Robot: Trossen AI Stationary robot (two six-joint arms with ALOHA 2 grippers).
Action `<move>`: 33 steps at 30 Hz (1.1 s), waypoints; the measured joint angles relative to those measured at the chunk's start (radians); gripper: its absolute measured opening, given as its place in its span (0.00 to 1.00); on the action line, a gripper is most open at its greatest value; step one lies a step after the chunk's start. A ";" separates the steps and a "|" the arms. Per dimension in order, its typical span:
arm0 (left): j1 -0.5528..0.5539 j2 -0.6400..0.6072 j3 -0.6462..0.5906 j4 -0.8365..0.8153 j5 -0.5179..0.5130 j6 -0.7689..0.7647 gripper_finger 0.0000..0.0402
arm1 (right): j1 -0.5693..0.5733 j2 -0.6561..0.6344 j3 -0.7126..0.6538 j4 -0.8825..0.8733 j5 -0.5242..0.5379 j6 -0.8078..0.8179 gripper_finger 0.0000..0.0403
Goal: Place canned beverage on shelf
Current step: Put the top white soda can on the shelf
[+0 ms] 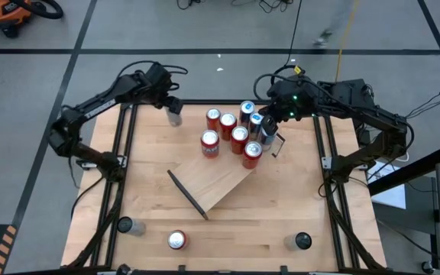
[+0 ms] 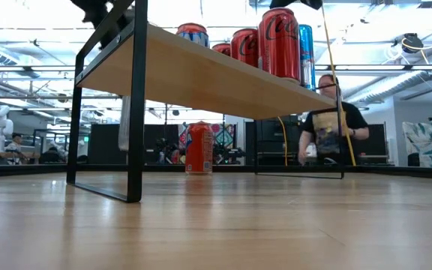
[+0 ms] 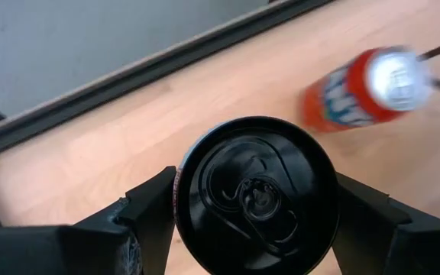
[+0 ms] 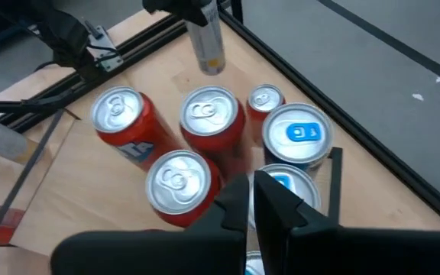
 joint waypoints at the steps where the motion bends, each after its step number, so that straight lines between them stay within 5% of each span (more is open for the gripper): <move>1: -0.007 -0.021 0.000 0.002 0.000 -0.005 0.66 | 0.005 0.000 0.000 0.003 0.000 0.001 0.00; 23: -0.188 -0.435 0.001 -0.046 0.195 -0.084 0.66 | 0.108 0.029 0.000 0.335 -0.005 0.057 0.01; 33: -0.275 -0.518 0.034 -0.018 0.238 -0.223 0.66 | 0.215 0.126 0.000 0.540 -0.031 0.120 0.28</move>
